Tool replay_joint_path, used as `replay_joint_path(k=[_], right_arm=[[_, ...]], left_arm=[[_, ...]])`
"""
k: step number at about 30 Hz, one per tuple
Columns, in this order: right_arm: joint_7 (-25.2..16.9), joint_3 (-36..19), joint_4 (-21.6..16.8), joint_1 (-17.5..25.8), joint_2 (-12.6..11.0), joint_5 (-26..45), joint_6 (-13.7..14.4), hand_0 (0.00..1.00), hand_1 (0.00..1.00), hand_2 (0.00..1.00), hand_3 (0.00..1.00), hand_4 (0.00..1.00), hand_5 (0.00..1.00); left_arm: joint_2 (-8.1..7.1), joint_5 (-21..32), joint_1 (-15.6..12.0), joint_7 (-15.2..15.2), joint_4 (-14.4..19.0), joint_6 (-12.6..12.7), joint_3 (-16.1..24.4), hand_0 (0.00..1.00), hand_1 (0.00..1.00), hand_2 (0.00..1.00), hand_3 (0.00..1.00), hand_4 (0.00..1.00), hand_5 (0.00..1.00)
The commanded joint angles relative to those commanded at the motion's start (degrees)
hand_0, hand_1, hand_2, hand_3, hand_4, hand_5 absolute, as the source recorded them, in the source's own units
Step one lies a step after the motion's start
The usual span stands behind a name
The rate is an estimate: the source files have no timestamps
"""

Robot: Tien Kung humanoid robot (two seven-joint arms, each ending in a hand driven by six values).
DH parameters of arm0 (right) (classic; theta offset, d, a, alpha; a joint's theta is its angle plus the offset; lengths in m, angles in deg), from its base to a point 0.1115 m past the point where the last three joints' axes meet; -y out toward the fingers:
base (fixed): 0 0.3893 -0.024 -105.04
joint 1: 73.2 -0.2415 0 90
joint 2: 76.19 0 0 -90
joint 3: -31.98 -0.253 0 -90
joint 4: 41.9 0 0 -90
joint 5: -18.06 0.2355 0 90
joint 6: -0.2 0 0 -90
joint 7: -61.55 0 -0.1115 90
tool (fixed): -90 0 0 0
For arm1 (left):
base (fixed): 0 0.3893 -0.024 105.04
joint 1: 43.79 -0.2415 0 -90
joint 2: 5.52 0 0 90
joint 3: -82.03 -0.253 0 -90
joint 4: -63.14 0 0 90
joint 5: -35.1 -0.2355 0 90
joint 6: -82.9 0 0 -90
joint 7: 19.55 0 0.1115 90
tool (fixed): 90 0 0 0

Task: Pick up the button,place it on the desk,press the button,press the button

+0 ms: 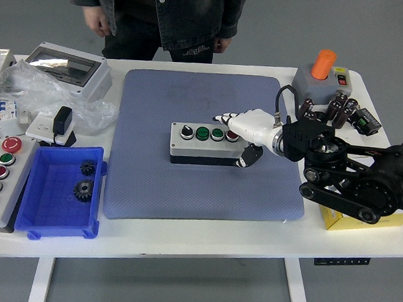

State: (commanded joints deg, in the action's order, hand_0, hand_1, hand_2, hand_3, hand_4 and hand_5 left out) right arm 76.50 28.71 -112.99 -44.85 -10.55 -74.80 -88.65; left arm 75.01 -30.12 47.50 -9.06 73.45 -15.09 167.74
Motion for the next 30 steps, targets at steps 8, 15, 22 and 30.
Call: replay_joint_path(k=[8,15,22,30], right_arm=[[5.7,-8.5,-7.6,2.5,-8.1,2.5,-0.3,0.868,0.872,0.998,0.998,0.931,0.122],[16.5,-12.9,-13.2,0.3,-11.5,8.5,-9.7,0.859,0.863,0.998,0.998,0.85,0.146],[22.0,-12.1,-11.5,-2.6,-7.9,18.3,-20.8,0.631,0.644,0.5,0.998,0.468,0.081],[22.0,-11.4,-11.4,-4.2,-5.2,24.5,-27.2,0.533,0.505,0.297,0.998,0.193,0.002]], left_arm=[[-0.21,0.9,-0.2,-0.2,0.0,0.5,-0.4,0.617,0.536,0.502,0.567,0.383,0.002],[-0.33,0.6,-0.6,0.5,0.0,0.8,0.3,0.616,0.536,0.501,0.569,0.389,0.002],[-0.31,-0.2,0.0,0.7,0.0,0.6,1.3,0.615,0.536,0.502,0.57,0.386,0.002],[-0.24,-0.4,-0.2,2.1,0.0,0.8,2.0,0.616,0.537,0.503,0.571,0.392,0.002]])
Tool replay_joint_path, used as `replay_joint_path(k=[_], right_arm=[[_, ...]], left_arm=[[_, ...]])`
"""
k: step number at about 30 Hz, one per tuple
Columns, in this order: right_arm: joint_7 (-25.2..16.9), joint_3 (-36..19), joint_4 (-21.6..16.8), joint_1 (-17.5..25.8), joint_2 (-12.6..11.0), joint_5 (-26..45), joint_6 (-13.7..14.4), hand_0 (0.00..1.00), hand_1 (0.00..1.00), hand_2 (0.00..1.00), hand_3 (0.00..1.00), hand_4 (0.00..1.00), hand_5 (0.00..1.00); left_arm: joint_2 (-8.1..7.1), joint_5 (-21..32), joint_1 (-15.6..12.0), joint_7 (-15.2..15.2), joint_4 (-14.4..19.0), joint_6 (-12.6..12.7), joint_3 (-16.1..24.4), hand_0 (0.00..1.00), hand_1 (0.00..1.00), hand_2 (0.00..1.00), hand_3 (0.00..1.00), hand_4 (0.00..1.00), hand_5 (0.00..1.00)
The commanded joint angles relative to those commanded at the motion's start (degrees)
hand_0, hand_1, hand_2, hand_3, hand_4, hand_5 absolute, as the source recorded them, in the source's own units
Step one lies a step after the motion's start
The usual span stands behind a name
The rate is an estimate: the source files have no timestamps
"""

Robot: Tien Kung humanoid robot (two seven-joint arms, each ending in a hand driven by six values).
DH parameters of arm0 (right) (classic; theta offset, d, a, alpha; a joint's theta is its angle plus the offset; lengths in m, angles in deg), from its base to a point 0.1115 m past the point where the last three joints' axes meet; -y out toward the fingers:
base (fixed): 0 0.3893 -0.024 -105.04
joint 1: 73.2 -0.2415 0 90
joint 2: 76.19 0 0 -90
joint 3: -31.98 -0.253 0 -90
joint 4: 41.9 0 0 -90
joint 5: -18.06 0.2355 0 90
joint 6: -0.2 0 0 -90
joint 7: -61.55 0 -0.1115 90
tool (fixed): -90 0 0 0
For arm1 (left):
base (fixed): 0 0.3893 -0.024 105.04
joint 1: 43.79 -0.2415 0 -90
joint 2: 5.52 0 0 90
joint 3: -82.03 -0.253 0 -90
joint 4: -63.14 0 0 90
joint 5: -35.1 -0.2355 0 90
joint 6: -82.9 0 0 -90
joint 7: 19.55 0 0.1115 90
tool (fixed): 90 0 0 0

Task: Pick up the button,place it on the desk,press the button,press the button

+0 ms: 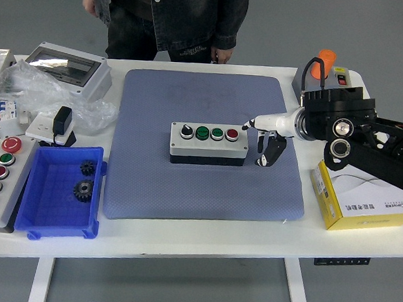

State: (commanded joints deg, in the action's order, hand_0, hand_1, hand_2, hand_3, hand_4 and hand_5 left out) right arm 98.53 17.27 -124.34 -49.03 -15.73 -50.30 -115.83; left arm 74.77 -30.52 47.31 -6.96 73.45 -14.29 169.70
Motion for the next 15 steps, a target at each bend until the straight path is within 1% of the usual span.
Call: replay_joint_path(k=[5,6,15], right_arm=[[0.0,0.1,1.3,-0.5,1.6,0.2,-0.3,0.533,0.505,0.297,0.998,0.193,0.002],[0.0,0.1,1.7,-0.5,1.8,0.2,-0.3,0.519,0.505,0.295,0.998,0.186,0.002],[0.0,1.4,3.6,-0.3,2.8,0.9,0.1,0.508,0.502,0.293,0.998,0.185,0.002]], left_arm=[[0.16,-0.2,-0.1,0.6,0.0,0.1,0.3,0.616,0.537,0.503,0.571,0.392,0.002],[0.19,-0.2,-0.1,0.6,0.0,0.1,0.4,0.616,0.536,0.497,0.568,0.394,0.002],[0.27,0.0,-0.1,0.6,0.0,0.2,0.5,0.615,0.534,0.494,0.565,0.388,0.002]])
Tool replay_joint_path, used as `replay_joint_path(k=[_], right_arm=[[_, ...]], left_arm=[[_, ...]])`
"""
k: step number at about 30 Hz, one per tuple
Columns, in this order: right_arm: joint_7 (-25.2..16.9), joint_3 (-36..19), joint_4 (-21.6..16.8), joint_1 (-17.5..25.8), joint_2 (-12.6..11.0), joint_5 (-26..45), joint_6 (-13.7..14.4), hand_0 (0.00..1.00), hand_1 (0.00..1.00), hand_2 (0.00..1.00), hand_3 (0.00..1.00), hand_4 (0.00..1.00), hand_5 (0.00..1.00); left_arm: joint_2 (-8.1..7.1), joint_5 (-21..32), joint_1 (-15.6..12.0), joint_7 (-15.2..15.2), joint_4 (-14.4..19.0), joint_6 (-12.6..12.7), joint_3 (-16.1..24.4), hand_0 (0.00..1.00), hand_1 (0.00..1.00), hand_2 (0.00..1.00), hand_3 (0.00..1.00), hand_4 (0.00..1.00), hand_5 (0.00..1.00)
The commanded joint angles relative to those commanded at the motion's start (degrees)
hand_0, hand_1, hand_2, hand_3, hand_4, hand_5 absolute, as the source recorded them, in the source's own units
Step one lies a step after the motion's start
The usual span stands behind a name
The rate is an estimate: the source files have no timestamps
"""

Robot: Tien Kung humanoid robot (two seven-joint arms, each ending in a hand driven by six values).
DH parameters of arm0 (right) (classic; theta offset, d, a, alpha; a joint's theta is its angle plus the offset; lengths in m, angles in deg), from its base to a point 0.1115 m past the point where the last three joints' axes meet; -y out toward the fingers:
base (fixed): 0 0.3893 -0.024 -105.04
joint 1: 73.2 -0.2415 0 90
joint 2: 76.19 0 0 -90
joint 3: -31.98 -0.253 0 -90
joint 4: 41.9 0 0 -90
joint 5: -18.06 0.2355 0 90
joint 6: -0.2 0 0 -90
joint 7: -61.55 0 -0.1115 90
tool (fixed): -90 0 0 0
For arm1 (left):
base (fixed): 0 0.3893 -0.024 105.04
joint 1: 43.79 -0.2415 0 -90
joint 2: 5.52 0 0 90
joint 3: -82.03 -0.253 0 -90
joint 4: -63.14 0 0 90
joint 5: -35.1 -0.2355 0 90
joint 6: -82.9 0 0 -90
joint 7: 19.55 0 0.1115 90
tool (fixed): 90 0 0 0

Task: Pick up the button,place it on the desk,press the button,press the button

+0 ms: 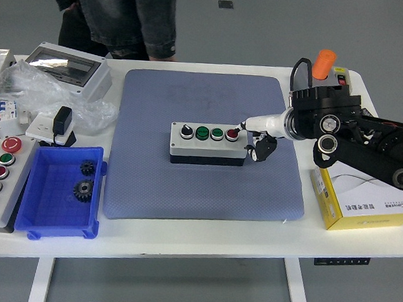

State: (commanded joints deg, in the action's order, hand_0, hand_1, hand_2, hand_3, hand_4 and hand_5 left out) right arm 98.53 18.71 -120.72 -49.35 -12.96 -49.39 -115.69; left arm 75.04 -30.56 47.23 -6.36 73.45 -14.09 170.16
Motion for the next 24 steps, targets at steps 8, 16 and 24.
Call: replay_joint_path(k=[8,16,24], right_arm=[[0.0,2.8,1.0,0.4,1.3,1.1,0.6,0.5,0.492,0.293,0.998,0.185,0.002],[-0.2,-4.3,-2.1,2.7,-2.6,1.9,2.4,0.494,0.485,0.293,0.998,0.187,0.002],[-4.6,-20.4,-7.9,12.3,-7.1,1.0,-0.8,0.493,0.483,0.293,0.998,0.188,0.002]], left_arm=[[-0.02,-0.1,0.2,-0.2,0.0,0.1,0.2,0.614,0.533,0.492,0.563,0.384,0.002],[0.13,-0.1,-0.1,-0.2,0.0,0.2,0.3,0.613,0.532,0.491,0.561,0.38,0.002],[0.55,0.2,-0.6,0.1,0.0,0.1,0.0,0.613,0.533,0.49,0.562,0.385,0.002]])
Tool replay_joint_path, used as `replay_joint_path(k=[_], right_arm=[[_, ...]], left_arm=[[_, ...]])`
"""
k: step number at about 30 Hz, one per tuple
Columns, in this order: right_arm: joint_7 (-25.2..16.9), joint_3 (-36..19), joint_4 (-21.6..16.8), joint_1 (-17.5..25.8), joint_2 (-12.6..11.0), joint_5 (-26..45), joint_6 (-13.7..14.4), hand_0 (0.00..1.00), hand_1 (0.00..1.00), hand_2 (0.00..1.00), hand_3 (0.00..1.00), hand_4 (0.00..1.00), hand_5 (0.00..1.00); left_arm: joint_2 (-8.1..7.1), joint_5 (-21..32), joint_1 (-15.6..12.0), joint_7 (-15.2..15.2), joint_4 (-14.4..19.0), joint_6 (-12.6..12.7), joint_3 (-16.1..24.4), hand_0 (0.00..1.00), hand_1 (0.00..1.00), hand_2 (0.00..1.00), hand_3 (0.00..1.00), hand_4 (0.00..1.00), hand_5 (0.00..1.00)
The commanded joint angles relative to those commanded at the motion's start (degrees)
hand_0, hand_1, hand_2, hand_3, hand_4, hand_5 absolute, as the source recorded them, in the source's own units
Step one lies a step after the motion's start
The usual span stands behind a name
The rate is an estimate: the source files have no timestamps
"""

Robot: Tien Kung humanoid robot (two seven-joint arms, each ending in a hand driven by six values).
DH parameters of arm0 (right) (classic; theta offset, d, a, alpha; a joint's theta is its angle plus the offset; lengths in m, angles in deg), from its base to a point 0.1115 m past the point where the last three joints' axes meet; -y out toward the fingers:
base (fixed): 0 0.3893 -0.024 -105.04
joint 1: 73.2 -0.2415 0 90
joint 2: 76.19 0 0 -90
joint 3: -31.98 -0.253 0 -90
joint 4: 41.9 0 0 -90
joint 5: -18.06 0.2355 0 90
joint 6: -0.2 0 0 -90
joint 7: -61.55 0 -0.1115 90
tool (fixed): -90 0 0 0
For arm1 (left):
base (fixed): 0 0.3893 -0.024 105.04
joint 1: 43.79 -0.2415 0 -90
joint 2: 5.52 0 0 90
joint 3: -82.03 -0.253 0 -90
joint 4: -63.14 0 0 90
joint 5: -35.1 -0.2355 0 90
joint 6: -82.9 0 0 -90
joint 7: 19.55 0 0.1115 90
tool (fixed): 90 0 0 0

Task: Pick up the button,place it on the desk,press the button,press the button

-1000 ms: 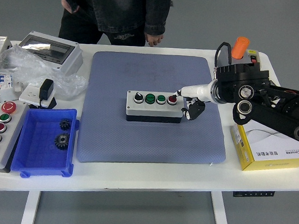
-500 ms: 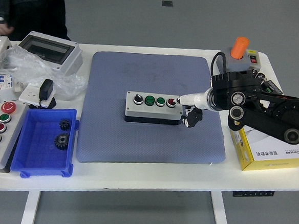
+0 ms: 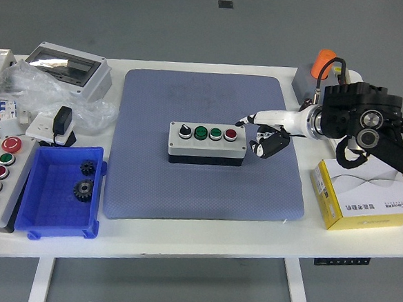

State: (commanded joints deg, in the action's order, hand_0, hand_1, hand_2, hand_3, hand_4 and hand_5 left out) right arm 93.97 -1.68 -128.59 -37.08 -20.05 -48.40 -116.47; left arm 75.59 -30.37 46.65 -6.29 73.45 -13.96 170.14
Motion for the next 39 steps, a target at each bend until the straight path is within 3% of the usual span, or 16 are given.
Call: replay_joint_path(k=[2,3,8,9,12,14,15,20,21,25,30,39], right_arm=[[-2.0,-4.8,-1.8,3.3,0.9,-3.5,2.6,0.493,0.483,0.293,0.998,0.188,0.002],[-2.8,-6.5,-2.4,4.5,1.3,-4.9,3.8,0.448,0.507,0.444,0.998,0.476,0.126],[-10.2,-17.4,-3.4,13.0,5.2,-14.5,14.0,0.448,0.507,0.444,0.998,0.476,0.126],[-12.0,-19.4,-3.3,14.7,5.8,-15.8,16.1,0.545,0.62,0.647,0.998,0.567,0.221],[-18.4,-26.7,-2.9,20.5,7.1,-18.0,23.3,0.545,0.62,0.647,0.998,0.567,0.221],[-22.2,-31.1,-2.6,23.8,7.4,-17.5,27.8,0.545,0.62,0.647,0.998,0.567,0.221],[-23.9,-33.2,-2.5,25.3,7.5,-17.0,29.8,0.631,0.64,0.659,0.833,0.634,0.296],[-33.3,-42.6,-2.4,33.1,8.3,-10.5,40.0,0.631,0.64,0.659,0.833,0.634,0.296],[-34.7,-43.9,-2.4,34.4,8.6,-9.3,41.3,0.635,0.641,0.651,0.725,0.662,0.333],[-41.3,-50.1,-2.4,40.0,10.6,-4.3,47.1,0.635,0.641,0.651,0.725,0.662,0.333],[-48.2,-56.0,-1.6,45.1,12.2,1.0,51.3,0.641,0.644,0.661,0.694,0.685,0.364],[-55.2,-58.4,-1.3,47.7,14.1,4.3,51.6,0.642,0.648,0.67,0.687,0.714,0.401]], left_arm=[[0.3,-0.4,-0.1,0.3,0.0,-0.1,0.0,0.612,0.532,0.489,0.563,0.382,0.002],[0.39,-0.4,-0.1,0.4,0.0,-0.1,0.0,0.612,0.532,0.489,0.563,0.382,0.002],[0.76,0.0,0.4,0.5,0.0,0.0,-0.9,0.612,0.532,0.489,0.563,0.382,0.002],[0.75,0.0,0.5,0.5,0.0,0.0,-1.0,0.612,0.532,0.488,0.561,0.378,0.002],[0.56,-0.2,1.1,0.8,0.0,0.3,-1.4,0.612,0.532,0.488,0.561,0.378,0.002],[0.33,-1.2,1.6,1.2,0.0,0.7,-1.3,0.612,0.532,0.488,0.561,0.378,0.002],[0.2,-1.7,1.8,1.4,0.0,0.9,-1.2,0.613,0.531,0.489,0.559,0.365,0.002],[-0.58,-2.1,2.8,1.2,0.0,0.7,-1.8,0.613,0.531,0.489,0.559,0.365,0.002],[-0.7,-2.1,2.9,1.0,0.0,0.5,-2.0,0.61,0.53,0.483,0.556,0.357,0.002],[-0.98,-2.6,3.3,0.9,0.0,-0.1,-2.4,0.61,0.53,0.483,0.556,0.357,0.002],[-1.37,-3.1,3.4,0.8,0.0,-0.3,-2.4,0.609,0.53,0.484,0.556,0.351,0.002],[-1.36,-4.1,3.6,0.6,0.0,-0.8,-2.2,0.609,0.529,0.485,0.555,0.344,0.002]])
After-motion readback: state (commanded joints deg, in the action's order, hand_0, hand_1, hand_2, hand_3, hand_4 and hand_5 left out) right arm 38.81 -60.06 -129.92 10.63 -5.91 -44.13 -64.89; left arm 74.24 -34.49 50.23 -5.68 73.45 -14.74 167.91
